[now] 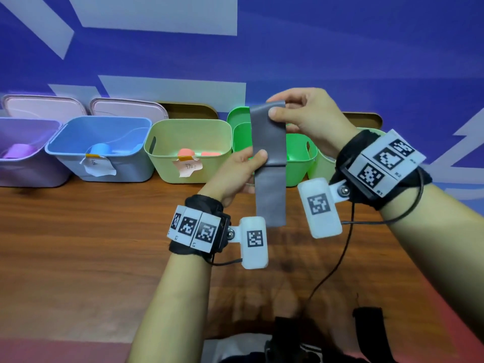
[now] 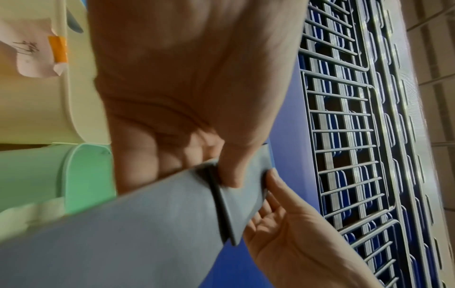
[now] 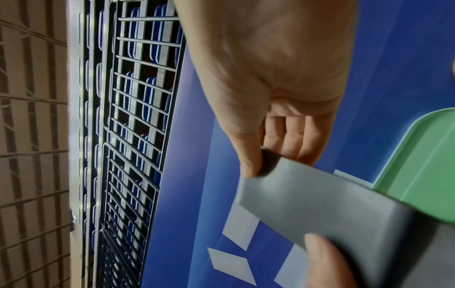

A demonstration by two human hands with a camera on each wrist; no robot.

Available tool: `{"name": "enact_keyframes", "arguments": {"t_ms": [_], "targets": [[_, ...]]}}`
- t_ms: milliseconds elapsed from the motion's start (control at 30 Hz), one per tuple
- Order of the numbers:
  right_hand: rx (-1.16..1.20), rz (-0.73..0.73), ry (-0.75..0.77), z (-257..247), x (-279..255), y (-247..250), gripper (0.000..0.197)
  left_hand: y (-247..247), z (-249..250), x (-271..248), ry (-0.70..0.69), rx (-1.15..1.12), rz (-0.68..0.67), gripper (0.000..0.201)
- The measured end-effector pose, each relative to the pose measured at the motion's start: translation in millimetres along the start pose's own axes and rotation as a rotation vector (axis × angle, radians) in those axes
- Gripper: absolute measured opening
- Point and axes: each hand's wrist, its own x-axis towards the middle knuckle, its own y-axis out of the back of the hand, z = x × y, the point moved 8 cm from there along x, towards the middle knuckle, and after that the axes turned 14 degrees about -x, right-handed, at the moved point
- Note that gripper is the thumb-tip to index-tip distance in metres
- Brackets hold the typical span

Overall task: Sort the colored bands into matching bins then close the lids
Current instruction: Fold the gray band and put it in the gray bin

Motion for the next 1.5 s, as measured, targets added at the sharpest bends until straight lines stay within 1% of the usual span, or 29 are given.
{"name": "enact_keyframes", "arguments": {"t_ms": [100, 167, 300, 433, 500, 567, 633, 700, 767, 833, 900, 967, 1000, 1100, 1133, 1167, 1233, 1267, 1333, 1400, 1467, 1500], "targets": [[-0.052, 0.043, 0.052, -8.4, 0.2, 7.8, 0.021, -1.0, -9.0, 0.8, 0.108, 0.011, 0.039, 0.032], [-0.075, 0.070, 0.074, -9.4, -1.0, 12.7, 0.021, -2.5, -12.3, 2.8, 0.132, -0.050, 0.060, 0.033], [-0.024, 0.092, 0.082, -1.1, -8.6, 17.3, 0.023, -5.1, -15.9, 7.1, 0.153, -0.316, 0.079, 0.022], [-0.043, 0.090, 0.140, 4.9, -18.6, 13.4, 0.027, -3.9, -16.5, 11.8, 0.163, -0.581, 0.099, 0.025], [-0.097, 0.069, 0.175, 5.6, -24.4, 6.7, 0.025, -5.2, -15.7, 11.1, 0.178, -0.677, 0.110, 0.029], [-0.165, 0.035, 0.212, 5.9, -30.1, -1.5, 0.022, -4.3, -13.4, 11.0, 0.162, -0.754, 0.125, 0.035], [-0.210, -0.001, 0.253, 5.4, -35.2, -8.6, 0.022, -2.2, -11.6, 10.1, 0.140, -0.778, 0.127, 0.034], [-0.257, -0.026, 0.299, 5.0, -39.3, -13.0, 0.025, 1.8, -12.3, 9.1, 0.128, -0.781, 0.142, 0.029], [-0.335, -0.046, 0.340, 6.7, -42.7, -16.7, 0.026, 8.9, -14.1, 8.7, 0.122, -0.770, 0.184, 0.025], [-0.392, -0.065, 0.361, 11.3, -46.9, -20.6, 0.022, 14.8, -13.2, 8.2, 0.111, -0.696, 0.221, 0.023], [-0.398, -0.101, 0.378, 16.6, -50.2, -25.2, 0.021, 17.2, -9.5, 7.5, 0.080, -0.623, 0.247, 0.022], [-0.342, -0.122, 0.341, 20.8, -50.1, -26.4, 0.021, 17.2, -6.4, 6.7, 0.043, -0.581, 0.273, 0.022], [-0.295, -0.096, 0.307, 22.2, -48.1, -23.3, 0.019, 17.0, -5.6, 6.6, 0.023, -0.569, 0.283, 0.023], [-0.245, 0.125, 0.269, 17.1, -37.4, -4.1, 0.011, 15.4, -0.7, 6.5, -0.053, -0.584, 0.303, 0.032], [-0.254, 0.156, 0.240, 17.8, -32.1, -1.8, 0.011, 14.8, 2.0, 6.6, -0.080, -0.587, 0.303, 0.034], [-0.269, 0.142, 0.186, 21.7, -25.8, -3.9, 0.014, 13.6, 4.8, 6.9, -0.104, -0.588, 0.295, 0.035], [-0.323, 0.059, 0.072, 33.0, -15.9, -13.4, 0.026, 9.8, 10.9, 6.7, -0.140, -0.598, 0.262, 0.034], [-0.347, 0.037, 0.043, 36.1, -13.4, -16.7, 0.029, 7.6, 13.5, 6.1, -0.152, -0.609, 0.241, 0.033], [-0.366, 0.048, 0.034, 35.2, -11.5, -17.5, 0.030, 3.0, 18.2, 3.9, -0.162, -0.648, 0.199, 0.028], [-0.402, 0.059, 0.050, 29.9, -11.0, -16.5, 0.032, -0.4, 21.9, 0.8, -0.163, -0.696, 0.189, 0.018], [-0.428, 0.041, 0.068, 24.9, -11.4, -18.1, 0.036, 1.3, 23.1, 0.5, -0.171, -0.716, 0.218, 0.014], [-0.422, 0.025, 0.079, 22.3, -12.5, -19.7, 0.038, 3.9, 22.6, 1.2, -0.173, -0.711, 0.239, 0.016]]}}
